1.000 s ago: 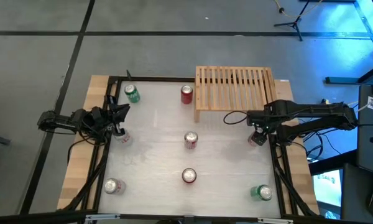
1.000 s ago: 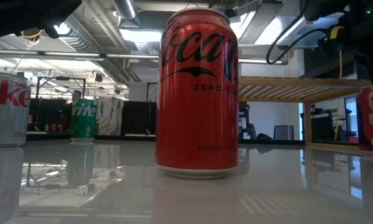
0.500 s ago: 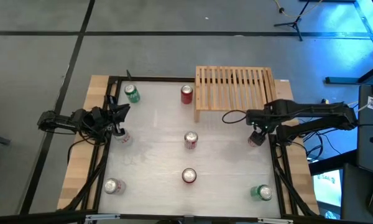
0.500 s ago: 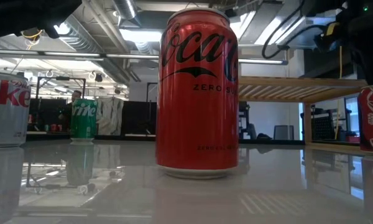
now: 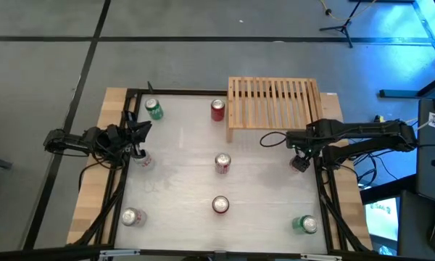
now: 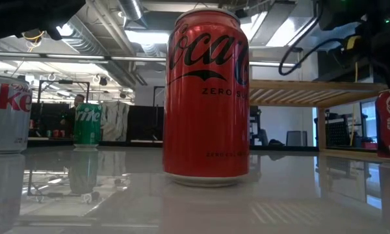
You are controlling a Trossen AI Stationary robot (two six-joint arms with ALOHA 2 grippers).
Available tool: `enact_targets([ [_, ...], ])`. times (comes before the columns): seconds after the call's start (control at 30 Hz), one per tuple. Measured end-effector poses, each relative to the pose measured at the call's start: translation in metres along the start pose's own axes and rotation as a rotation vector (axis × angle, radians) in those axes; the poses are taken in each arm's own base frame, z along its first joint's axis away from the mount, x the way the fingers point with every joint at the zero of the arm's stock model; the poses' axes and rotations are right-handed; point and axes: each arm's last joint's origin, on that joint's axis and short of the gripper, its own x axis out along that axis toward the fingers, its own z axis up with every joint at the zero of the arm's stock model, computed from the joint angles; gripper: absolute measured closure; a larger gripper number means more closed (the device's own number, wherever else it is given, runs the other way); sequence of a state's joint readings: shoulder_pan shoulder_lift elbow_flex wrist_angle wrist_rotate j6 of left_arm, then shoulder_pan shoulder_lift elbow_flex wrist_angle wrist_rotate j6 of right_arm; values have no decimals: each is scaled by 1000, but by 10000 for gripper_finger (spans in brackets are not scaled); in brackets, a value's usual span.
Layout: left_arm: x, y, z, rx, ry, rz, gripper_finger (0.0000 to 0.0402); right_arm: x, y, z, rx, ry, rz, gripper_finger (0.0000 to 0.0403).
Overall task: Place canned beverage on shelf
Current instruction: Put the right red white soda can on the shelf
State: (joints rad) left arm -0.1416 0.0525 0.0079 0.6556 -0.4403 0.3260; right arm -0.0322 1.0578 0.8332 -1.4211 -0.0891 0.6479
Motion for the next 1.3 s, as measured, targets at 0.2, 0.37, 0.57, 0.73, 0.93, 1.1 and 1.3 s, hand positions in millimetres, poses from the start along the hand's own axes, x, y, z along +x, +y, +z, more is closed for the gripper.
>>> enact_targets([
  [0.2,0,0,0,0,0,0,362,4,3,5,1,11,-9,86],
  [0.37,0,0,0,0,0,0,362,7,4,7,5,26,-40,86],
  [0.57,0,0,0,0,0,0,362,10,6,10,-12,38,-64,86],
  [0.73,0,0,0,0,0,0,362,11,6,12,-19,41,-70,87],
  [0.93,0,0,0,-3,-5,1,362,11,6,11,-42,49,-57,120],
  [1.1,0,0,1,-4,-7,2,362,5,7,12,-56,44,-53,122],
  [1.3,0,0,1,-7,-10,-2,362,-23,14,15,-73,-19,15,122],
])
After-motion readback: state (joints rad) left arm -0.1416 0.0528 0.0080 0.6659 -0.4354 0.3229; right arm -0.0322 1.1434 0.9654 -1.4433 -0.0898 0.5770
